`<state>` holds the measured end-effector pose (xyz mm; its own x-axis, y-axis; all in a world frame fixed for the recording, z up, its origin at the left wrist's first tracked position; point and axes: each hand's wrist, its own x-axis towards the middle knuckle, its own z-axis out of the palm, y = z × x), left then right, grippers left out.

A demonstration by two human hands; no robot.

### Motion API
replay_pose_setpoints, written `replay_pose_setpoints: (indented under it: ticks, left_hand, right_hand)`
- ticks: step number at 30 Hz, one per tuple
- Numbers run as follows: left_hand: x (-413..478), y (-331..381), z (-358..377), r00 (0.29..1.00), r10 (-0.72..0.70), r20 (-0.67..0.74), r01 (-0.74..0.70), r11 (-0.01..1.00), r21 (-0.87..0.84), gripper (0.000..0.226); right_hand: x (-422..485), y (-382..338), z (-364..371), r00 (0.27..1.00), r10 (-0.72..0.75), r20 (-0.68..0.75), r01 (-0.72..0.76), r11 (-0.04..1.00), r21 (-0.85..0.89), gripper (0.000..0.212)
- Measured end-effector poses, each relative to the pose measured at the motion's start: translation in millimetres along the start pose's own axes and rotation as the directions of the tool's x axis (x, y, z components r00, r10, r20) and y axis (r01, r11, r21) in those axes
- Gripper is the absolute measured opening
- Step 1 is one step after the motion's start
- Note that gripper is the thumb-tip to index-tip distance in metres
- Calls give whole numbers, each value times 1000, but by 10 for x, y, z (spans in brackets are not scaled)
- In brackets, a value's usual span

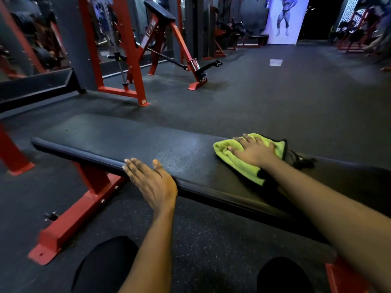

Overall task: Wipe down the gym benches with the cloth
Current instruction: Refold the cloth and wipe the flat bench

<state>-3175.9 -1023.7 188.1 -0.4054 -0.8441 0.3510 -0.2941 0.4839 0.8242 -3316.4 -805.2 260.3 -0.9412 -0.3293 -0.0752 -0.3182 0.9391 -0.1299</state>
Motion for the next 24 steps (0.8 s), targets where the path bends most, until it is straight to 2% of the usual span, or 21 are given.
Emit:
replay_pose_setpoints:
  ticks: [4, 7, 9, 11, 13, 15, 17, 21, 24]
  left_hand:
    - [4, -27, 20, 1000, 11, -12, -11, 1000, -2, 69]
    - [6, -27, 30, 999, -1, -37, 0, 1000, -30, 70]
    - [-3, -20, 33, 999, 0, -47, -2, 999, -42, 69]
    - [6, -20, 47, 998, 5, -63, -9, 999, -51, 68]
    - [-1, -26, 56, 997, 0, -71, -3, 999, -51, 68]
    - [-4, -27, 70, 997, 6, -74, -10, 999, -52, 68]
    - [-18, -28, 70, 997, 16, -76, -21, 998, -58, 68]
    - [-8, -45, 61, 998, 13, -64, -17, 998, -55, 68]
    - [-15, -20, 12, 999, 8, -35, -10, 997, -81, 67]
  right_hand:
    - [436, -523, 36, 997, -61, 45, 60, 998, 30, 71]
    - [88, -624, 114, 973, -229, 17, 230, 973, -8, 63]
    - [-282, -392, 203, 951, -308, -18, 308, 951, -15, 60]
    - [-367, -59, 167, 964, -265, -5, 265, 964, 5, 59]
    - [-174, 177, 62, 988, -153, 36, 153, 988, -12, 59]
    - [123, 158, -57, 998, -64, 22, 64, 998, 6, 58]
    - [339, -65, -72, 997, -69, 21, 69, 997, 20, 58]
    - [188, -493, 130, 981, -193, 19, 194, 980, -35, 62]
    - [-346, -545, 207, 928, -373, -3, 372, 926, -66, 69]
